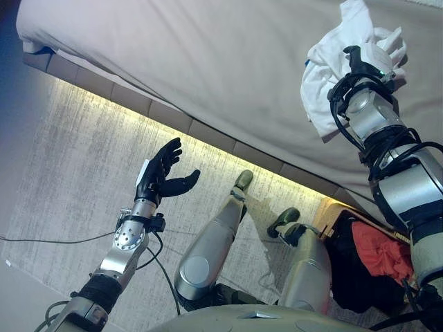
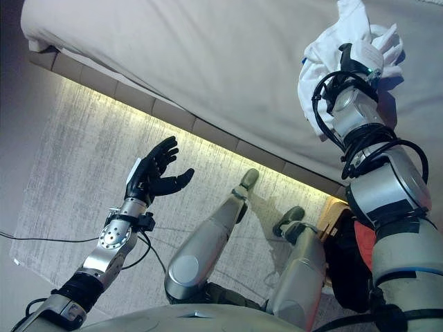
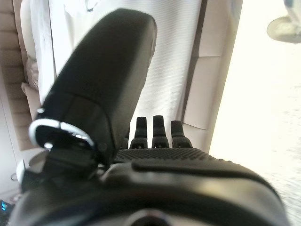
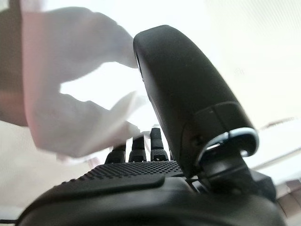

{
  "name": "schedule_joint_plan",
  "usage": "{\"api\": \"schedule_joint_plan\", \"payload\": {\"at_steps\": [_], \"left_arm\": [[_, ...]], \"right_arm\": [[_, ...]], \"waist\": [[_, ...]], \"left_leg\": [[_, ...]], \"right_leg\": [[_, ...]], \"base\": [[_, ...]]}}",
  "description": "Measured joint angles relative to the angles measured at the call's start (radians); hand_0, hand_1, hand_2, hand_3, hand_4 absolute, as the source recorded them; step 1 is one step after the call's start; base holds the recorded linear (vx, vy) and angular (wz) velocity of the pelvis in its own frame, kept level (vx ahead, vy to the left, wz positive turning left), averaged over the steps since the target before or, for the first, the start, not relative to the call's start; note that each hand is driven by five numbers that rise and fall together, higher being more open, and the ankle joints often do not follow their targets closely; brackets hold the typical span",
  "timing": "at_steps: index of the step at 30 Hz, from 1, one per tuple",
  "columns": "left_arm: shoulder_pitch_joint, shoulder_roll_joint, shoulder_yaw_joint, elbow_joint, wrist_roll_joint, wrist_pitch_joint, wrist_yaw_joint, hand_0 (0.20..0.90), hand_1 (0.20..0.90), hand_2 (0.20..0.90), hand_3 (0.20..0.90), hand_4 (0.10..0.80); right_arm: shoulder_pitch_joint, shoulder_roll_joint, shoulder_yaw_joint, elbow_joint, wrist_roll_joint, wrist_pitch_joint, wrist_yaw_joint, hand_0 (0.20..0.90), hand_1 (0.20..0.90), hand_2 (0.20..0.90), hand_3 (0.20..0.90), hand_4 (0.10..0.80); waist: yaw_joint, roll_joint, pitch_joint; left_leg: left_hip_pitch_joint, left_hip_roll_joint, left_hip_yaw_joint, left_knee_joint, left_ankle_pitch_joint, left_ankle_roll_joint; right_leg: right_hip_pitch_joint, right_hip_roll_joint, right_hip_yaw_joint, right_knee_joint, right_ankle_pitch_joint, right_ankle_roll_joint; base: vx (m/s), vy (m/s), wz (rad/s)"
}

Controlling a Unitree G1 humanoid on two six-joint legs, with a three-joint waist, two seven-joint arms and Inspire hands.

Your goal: Pick up the clothes from the bed and place them into the basket

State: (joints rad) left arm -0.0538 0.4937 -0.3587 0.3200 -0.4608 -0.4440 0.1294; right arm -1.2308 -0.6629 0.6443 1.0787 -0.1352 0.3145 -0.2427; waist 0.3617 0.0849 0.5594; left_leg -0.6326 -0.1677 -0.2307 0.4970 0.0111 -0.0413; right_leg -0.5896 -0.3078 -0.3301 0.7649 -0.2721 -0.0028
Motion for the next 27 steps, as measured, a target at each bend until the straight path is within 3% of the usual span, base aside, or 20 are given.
{"api": "schedule_joint_plan", "payload": {"at_steps": [3,13,14,15,16,27], "left_arm": [[0.013,0.008,0.002,-0.021,-0.013,0.0,0.0,0.9,0.9,0.9,0.9,0.8],[0.024,0.02,0.0,-0.067,-0.012,-0.018,0.029,0.9,0.9,0.9,0.9,0.8],[0.025,0.022,0.0,-0.074,-0.012,-0.018,0.03,0.9,0.9,0.9,0.9,0.8],[0.025,0.024,0.0,-0.077,-0.011,-0.018,0.03,0.9,0.9,0.9,0.9,0.8],[0.025,0.029,0.0,-0.08,-0.011,-0.018,0.03,0.9,0.9,0.9,0.9,0.8],[0.027,0.037,0.001,-0.085,-0.012,-0.02,0.03,0.9,0.9,0.9,0.9,0.8]], "right_arm": [[-0.025,0.0,0.0,0.015,0.0,0.021,0.006,0.9,0.9,0.9,0.9,0.8],[-0.194,0.008,0.076,0.114,-0.046,0.137,0.177,0.9,0.9,0.9,0.9,0.8],[-0.208,0.008,0.079,0.125,-0.051,0.146,0.196,0.832,0.832,0.832,0.82,0.72],[-0.218,0.008,0.08,0.135,-0.052,0.152,0.213,0.458,0.458,0.458,0.384,0.284],[-0.23,0.006,0.08,0.145,-0.055,0.156,0.224,0.3,0.3,0.3,0.2,0.1],[-0.217,-0.008,0.074,0.163,-0.002,0.131,0.092,0.3,0.3,0.3,0.2,0.1]], "waist": [[0.0,0.002,0.001],[0.007,0.002,0.0],[0.011,0.002,0.0],[0.016,0.002,0.0],[0.017,0.002,0.0],[-0.001,0.003,0.0]], "left_leg": [[-0.058,-0.006,-0.014,0.034,-0.004,-0.004],[-0.135,0.013,-0.021,0.044,-0.004,-0.004],[-0.137,0.013,-0.022,0.049,-0.004,-0.004],[-0.139,0.014,-0.022,0.057,-0.004,-0.004],[-0.141,0.013,-0.021,0.061,-0.004,-0.004],[-0.14,0.011,0.011,0.103,-0.006,0.007]], "right_leg": [[-0.053,-0.001,0.0,0.037,-0.01,-0.014],[-0.133,0.013,-0.007,0.06,-0.011,-0.015],[-0.133,0.012,-0.007,0.061,-0.011,-0.016],[-0.133,0.011,-0.007,0.063,-0.013,-0.018],[-0.134,0.011,-0.007,0.067,-0.013,-0.019],[-0.125,0.008,0.021,0.068,-0.009,-0.025]], "base": [[-0.024,-0.034,0.13],[-0.043,-0.016,0.03],[0.0,0.0,0.0],[-0.034,0.009,-0.01],[-0.047,0.009,0.0],[-0.033,0.017,-0.05]]}}
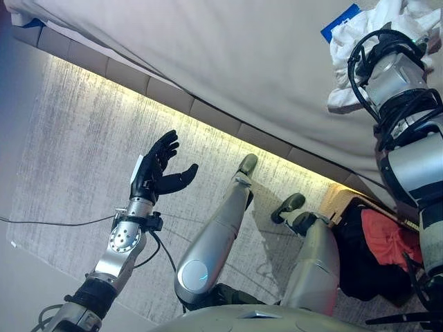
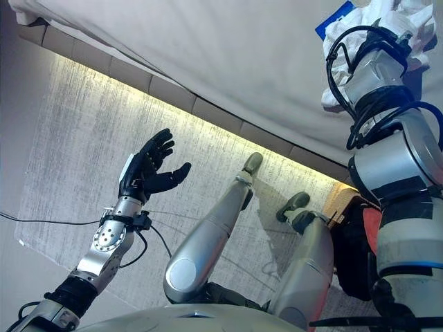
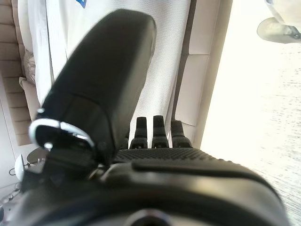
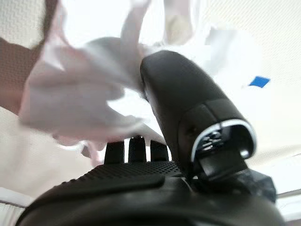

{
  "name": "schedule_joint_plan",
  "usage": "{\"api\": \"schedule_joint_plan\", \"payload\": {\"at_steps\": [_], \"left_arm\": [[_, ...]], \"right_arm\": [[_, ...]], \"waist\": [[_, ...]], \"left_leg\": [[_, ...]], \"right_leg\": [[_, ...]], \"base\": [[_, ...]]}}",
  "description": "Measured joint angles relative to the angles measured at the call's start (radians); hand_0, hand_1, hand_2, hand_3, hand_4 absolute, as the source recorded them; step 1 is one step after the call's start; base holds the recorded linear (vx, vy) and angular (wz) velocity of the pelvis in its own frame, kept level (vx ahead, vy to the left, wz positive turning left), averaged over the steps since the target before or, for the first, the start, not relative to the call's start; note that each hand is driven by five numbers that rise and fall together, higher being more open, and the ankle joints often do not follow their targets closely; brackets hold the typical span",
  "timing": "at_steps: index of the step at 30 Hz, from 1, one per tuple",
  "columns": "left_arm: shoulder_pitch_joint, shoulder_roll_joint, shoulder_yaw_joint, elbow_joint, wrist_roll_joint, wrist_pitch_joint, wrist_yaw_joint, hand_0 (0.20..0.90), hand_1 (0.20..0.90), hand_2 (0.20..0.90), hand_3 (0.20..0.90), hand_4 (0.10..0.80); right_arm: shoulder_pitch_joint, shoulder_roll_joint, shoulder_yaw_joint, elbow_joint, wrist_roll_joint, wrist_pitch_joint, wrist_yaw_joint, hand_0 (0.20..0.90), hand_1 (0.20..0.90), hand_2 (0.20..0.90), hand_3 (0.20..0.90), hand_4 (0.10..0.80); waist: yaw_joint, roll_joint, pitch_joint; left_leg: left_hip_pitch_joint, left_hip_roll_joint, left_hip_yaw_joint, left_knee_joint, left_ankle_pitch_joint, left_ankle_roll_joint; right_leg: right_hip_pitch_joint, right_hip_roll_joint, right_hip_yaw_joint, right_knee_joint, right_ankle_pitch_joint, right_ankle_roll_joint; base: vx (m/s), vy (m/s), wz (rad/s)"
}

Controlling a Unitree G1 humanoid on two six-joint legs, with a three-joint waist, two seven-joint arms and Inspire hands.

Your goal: Pick up the clothes from the bed and place them into the basket

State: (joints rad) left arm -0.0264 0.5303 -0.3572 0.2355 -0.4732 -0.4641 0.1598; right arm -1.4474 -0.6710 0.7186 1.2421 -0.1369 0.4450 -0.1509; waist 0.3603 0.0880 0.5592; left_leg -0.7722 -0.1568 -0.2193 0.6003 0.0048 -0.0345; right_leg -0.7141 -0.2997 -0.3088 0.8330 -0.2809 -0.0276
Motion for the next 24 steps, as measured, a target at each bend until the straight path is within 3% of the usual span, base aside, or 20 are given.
{"api": "schedule_joint_plan", "payload": {"at_steps": [7,14,18,21,24], "left_arm": [[-0.007,0.007,0.0,0.007,0.0,-0.001,0.005,0.9,0.9,0.9,0.9,0.8],[-0.032,-0.003,0.0,0.028,0.002,0.013,0.042,0.9,0.9,0.9,0.9,0.8],[-0.059,-0.006,0.001,0.035,0.002,0.083,0.074,0.9,0.9,0.9,0.9,0.8],[-0.061,-0.006,0.003,0.035,0.003,0.136,0.084,0.9,0.9,0.9,0.9,0.8],[-0.064,-0.004,0.017,0.042,0.003,0.166,0.099,0.9,0.9,0.9,0.9,0.8]], "right_arm": [[0.117,0.001,-0.052,-0.009,0.068,-0.047,-0.05,0.3,0.3,0.3,0.2,0.1],[0.162,-0.028,-0.129,-0.009,0.139,-0.111,-0.072,0.3,0.3,0.3,0.2,0.1],[0.16,-0.082,-0.155,-0.053,0.173,-0.171,-0.06,0.3,0.3,0.3,0.2,0.1],[0.16,-0.129,-0.165,-0.095,0.194,-0.204,-0.028,0.3,0.3,0.3,0.2,0.1],[0.161,-0.174,-0.192,-0.11,0.195,-0.233,-0.001,0.3,0.3,0.3,0.2,0.1]], "waist": [[-0.017,0.0,0.0],[-0.06,-0.004,0.0],[-0.097,-0.017,-0.005],[-0.144,-0.028,-0.012],[-0.18,-0.067,-0.074]], "left_leg": [[0.156,0.023,0.039,-0.037,-0.02,0.018],[0.429,0.065,0.1,-0.199,-0.007,0.041],[0.567,0.105,0.145,-0.332,0.021,0.042],[0.681,0.108,0.178,-0.421,0.034,0.04],[0.73,0.12,0.215,-0.482,0.042,0.039]], "right_leg": [[0.148,0.019,0.026,-0.078,0.007,0.003],[0.392,0.058,0.056,-0.264,0.075,0.042],[0.512,0.104,0.078,-0.421,0.127,0.044],[0.608,0.121,0.101,-0.512,0.176,0.076],[0.646,0.141,0.129,-0.591,0.21,0.082]], "base": [[0.003,0.04,-0.2],[0.024,0.035,-0.36],[0.083,0.038,-0.4],[0.156,0.017,-0.39],[0.115,-0.004,-0.42]]}}
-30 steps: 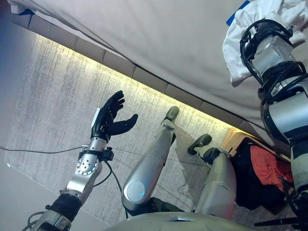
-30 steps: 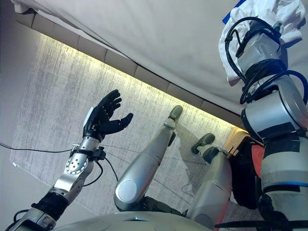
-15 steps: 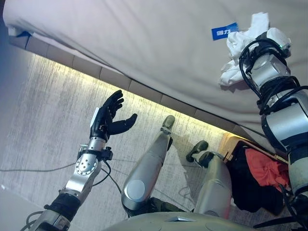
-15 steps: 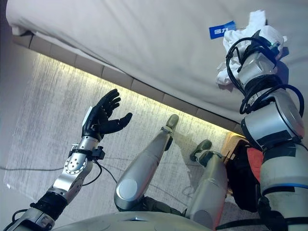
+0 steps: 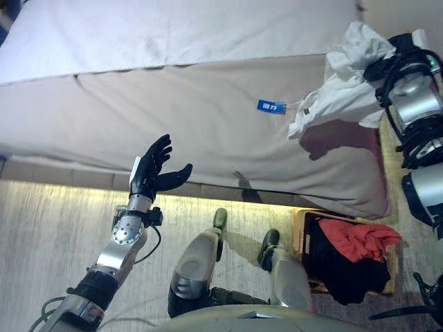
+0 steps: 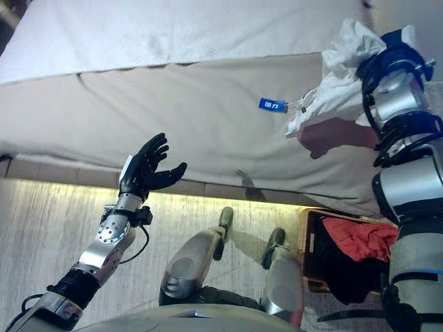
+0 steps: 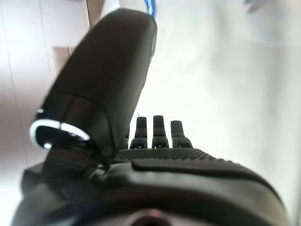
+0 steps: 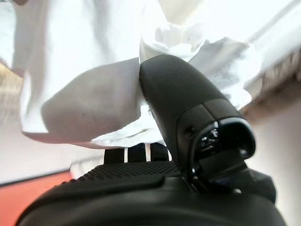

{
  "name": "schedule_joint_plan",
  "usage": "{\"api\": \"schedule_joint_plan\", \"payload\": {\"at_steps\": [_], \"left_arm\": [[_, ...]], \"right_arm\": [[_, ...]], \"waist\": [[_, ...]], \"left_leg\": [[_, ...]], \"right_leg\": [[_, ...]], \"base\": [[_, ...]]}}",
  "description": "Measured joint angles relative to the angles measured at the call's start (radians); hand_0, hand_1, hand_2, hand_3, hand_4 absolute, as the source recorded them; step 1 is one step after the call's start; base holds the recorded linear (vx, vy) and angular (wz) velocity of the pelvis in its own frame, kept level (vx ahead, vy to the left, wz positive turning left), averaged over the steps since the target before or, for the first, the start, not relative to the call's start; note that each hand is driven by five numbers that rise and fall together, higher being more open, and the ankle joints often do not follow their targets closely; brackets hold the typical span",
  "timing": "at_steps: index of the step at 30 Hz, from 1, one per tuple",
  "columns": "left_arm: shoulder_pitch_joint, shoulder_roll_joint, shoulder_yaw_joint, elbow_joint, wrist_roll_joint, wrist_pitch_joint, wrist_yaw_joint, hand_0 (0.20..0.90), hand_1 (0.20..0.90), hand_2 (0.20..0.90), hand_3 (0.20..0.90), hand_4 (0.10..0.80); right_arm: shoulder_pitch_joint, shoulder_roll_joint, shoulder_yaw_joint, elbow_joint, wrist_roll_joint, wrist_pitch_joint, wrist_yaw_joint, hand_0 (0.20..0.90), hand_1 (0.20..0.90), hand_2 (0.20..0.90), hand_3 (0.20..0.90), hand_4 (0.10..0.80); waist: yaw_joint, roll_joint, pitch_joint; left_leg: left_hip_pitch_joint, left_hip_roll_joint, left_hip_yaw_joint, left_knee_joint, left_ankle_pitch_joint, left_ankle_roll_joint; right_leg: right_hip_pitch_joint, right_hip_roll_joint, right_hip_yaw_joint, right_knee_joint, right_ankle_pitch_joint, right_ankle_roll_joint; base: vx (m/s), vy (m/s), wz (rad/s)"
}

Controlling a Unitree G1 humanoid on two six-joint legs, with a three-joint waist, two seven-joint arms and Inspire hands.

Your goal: Pick up the clothes from the bed and place them into the basket

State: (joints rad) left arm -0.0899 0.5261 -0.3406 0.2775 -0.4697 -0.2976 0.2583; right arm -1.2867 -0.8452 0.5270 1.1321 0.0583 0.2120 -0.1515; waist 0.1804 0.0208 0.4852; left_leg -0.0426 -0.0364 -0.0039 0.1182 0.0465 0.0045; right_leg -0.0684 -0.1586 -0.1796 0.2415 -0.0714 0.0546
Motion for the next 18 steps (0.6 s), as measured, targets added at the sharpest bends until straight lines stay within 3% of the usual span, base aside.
{"api": "schedule_joint_plan", "payload": {"at_steps": [3,5,11,18], "left_arm": [[-0.036,-0.006,0.001,0.06,-0.001,0.036,-0.013,0.9,0.9,0.9,0.9,0.8],[-0.034,-0.012,-0.001,0.111,0.0,0.046,-0.034,0.9,0.9,0.9,0.9,0.8],[-0.026,-0.032,-0.003,0.143,0.002,0.057,-0.093,0.9,0.9,0.9,0.9,0.8],[-0.051,-0.039,-0.008,0.179,0.051,0.057,-0.117,0.9,0.9,0.9,0.9,0.8]], "right_arm": [[0.001,-0.055,-0.036,-0.031,0.001,-0.005,0.017,0.3,0.3,0.3,0.2,0.1],[0.033,-0.09,-0.056,-0.055,0.002,-0.024,0.03,0.3,0.3,0.3,0.2,0.1],[0.198,-0.149,-0.133,-0.173,0.003,-0.045,0.028,0.3,0.3,0.3,0.2,0.1],[0.403,-0.161,-0.22,-0.358,0.042,-0.038,0.024,0.3,0.3,0.3,0.2,0.1]], "waist": [[-0.034,-0.015,-0.02],[-0.07,-0.032,-0.103],[-0.161,-0.058,-0.202],[-0.256,-0.055,-0.219]], "left_leg": [[0.078,0.011,0.033,-0.05,0.004,-0.001],[0.09,0.015,0.053,-0.098,0.004,-0.001],[0.198,0.021,0.106,-0.192,0.004,-0.001],[0.225,0.04,0.158,-0.206,0.004,-0.001]], "right_leg": [[0.081,0.022,0.021,-0.092,0.044,0.0],[0.097,0.032,0.036,-0.167,0.065,0.012],[0.211,0.051,0.09,-0.333,0.118,0.01],[0.205,0.07,0.148,-0.333,0.118,0.01]], "base": [[0.105,-0.003,-0.35],[0.087,-0.013,-0.33],[0.025,-0.029,-0.27],[-0.022,-0.071,-0.27]]}}
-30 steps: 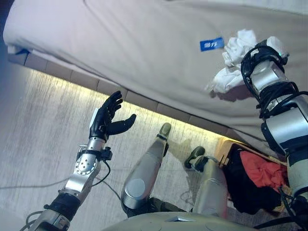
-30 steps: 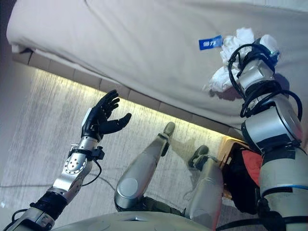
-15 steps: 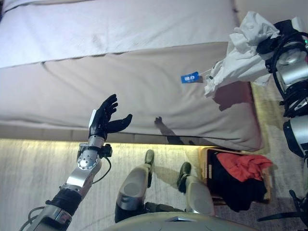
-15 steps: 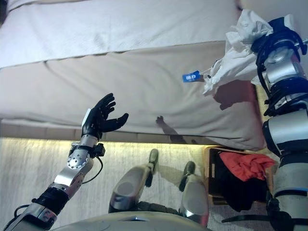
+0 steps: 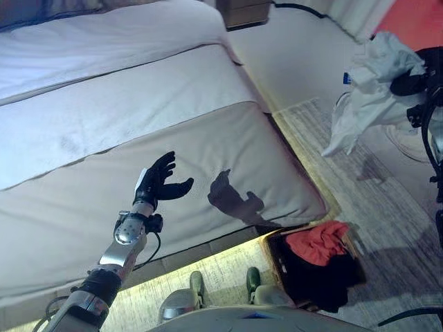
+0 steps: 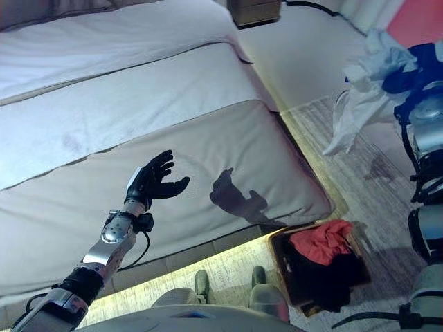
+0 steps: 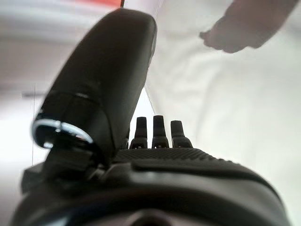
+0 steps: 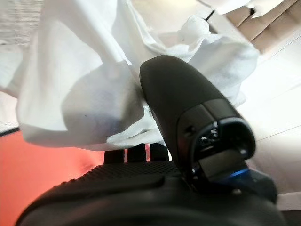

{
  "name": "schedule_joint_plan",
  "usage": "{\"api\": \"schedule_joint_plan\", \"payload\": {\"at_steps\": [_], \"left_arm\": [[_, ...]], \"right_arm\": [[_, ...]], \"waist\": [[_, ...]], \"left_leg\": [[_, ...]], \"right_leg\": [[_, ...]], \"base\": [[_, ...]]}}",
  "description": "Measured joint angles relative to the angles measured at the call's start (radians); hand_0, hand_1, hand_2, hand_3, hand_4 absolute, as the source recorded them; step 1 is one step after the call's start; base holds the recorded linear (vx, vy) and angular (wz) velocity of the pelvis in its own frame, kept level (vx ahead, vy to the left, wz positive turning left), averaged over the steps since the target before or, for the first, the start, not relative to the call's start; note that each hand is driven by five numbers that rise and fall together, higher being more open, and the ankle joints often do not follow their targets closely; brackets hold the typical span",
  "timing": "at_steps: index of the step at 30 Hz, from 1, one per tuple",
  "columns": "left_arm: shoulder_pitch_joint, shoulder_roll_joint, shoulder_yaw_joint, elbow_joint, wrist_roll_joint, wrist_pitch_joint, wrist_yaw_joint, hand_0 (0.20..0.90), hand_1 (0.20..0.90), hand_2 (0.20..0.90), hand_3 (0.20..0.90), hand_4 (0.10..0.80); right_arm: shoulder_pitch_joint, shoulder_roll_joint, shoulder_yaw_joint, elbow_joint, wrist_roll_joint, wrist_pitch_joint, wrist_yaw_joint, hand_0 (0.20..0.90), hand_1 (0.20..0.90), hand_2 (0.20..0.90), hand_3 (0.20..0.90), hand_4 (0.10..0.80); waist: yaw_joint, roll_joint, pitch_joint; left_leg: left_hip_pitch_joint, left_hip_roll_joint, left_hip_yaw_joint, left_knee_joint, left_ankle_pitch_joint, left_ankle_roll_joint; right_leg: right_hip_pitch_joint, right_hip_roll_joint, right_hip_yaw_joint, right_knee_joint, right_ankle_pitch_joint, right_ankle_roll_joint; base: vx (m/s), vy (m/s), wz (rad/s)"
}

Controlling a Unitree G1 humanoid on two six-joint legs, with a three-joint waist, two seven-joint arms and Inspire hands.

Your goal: Pick up the clothes from the bed and place them into the basket

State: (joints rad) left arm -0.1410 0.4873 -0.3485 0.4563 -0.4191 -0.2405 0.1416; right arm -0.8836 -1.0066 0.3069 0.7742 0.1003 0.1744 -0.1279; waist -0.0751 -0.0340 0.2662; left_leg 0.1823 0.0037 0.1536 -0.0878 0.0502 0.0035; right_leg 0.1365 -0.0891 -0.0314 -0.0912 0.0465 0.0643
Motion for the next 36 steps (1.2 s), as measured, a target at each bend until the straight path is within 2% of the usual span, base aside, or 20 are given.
{"api": "schedule_joint_plan", "payload": {"at_steps": [5,9,11,17,20,24,29,36], "left_arm": [[-0.012,-0.003,0.001,0.009,0.031,0.005,-0.013,0.9,0.9,0.9,0.9,0.8],[-0.022,-0.008,0.001,0.011,0.059,0.022,-0.023,0.9,0.9,0.9,0.9,0.8],[-0.023,-0.01,0.001,0.012,0.076,0.027,-0.032,0.9,0.9,0.9,0.9,0.8],[-0.026,-0.02,-0.005,0.011,0.101,0.043,-0.053,0.9,0.9,0.9,0.9,0.8],[-0.029,-0.041,-0.01,0.01,0.106,0.043,-0.065,0.9,0.9,0.9,0.9,0.8],[-0.037,-0.049,-0.029,0.009,0.117,0.043,-0.064,0.9,0.9,0.9,0.9,0.8],[-0.037,-0.051,-0.052,0.009,0.126,0.043,-0.064,0.9,0.9,0.9,0.9,0.8],[-0.038,-0.063,-0.077,0.009,0.144,0.041,-0.059,0.9,0.9,0.9,0.9,0.8]], "right_arm": [[0.178,0.001,-0.114,-0.132,0.0,0.028,0.005,0.3,0.3,0.3,0.2,0.1],[0.319,0.037,-0.2,-0.186,-0.002,0.045,0.026,0.3,0.3,0.3,0.2,0.1],[0.394,0.056,-0.216,-0.197,-0.002,0.046,0.044,0.3,0.3,0.3,0.2,0.1],[0.527,0.096,-0.214,-0.194,-0.023,0.072,0.095,0.3,0.3,0.3,0.2,0.1],[0.54,0.097,-0.209,-0.173,-0.047,0.089,0.115,0.3,0.3,0.3,0.2,0.1],[0.54,0.106,-0.176,-0.166,-0.051,0.089,0.128,0.3,0.3,0.3,0.2,0.1],[0.546,0.177,-0.164,-0.155,-0.054,0.071,0.137,0.3,0.3,0.3,0.2,0.1],[0.546,0.209,-0.093,-0.134,-0.086,0.039,0.136,0.3,0.3,0.3,0.2,0.1]], "waist": [[-0.048,0.002,-0.001],[-0.095,0.004,-0.002],[-0.124,0.01,-0.006],[-0.186,0.041,-0.024],[-0.218,0.064,-0.038],[-0.228,0.074,-0.044],[-0.226,0.09,-0.049],[-0.224,0.131,-0.035]], "left_leg": [[0.0,0.014,0.051,0.0,0.0,0.0],[0.011,0.025,0.091,-0.001,-0.002,-0.001],[0.018,0.034,0.111,-0.002,-0.014,-0.013],[0.011,0.05,0.166,-0.006,-0.03,-0.027],[-0.002,0.052,0.177,-0.006,-0.03,-0.027],[-0.001,0.053,0.193,-0.005,-0.029,-0.027],[-0.022,0.05,0.212,-0.001,-0.027,-0.03],[-0.028,0.044,0.221,-0.001,-0.026,-0.029]], "right_leg": [[-0.026,0.018,0.057,0.0,0.006,-0.006],[-0.03,0.032,0.096,0.0,0.014,-0.005],[-0.035,0.044,0.115,0.0,0.015,-0.006],[-0.072,0.064,0.164,0.0,0.025,-0.007],[-0.091,0.066,0.175,0.0,0.034,-0.003],[-0.098,0.069,0.188,0.0,0.039,-0.003],[-0.128,0.068,0.202,0.0,0.046,0.0],[-0.137,0.063,0.211,0.0,0.048,-0.001]], "base": [[-0.014,-0.035,-0.31],[0.039,-0.03,-0.29],[0.038,-0.034,-0.28],[0.019,-0.039,-0.3],[0.015,-0.025,-0.13],[0.048,-0.051,-0.12],[-0.012,-0.008,-0.08],[-0.009,0.017,-0.04]]}}
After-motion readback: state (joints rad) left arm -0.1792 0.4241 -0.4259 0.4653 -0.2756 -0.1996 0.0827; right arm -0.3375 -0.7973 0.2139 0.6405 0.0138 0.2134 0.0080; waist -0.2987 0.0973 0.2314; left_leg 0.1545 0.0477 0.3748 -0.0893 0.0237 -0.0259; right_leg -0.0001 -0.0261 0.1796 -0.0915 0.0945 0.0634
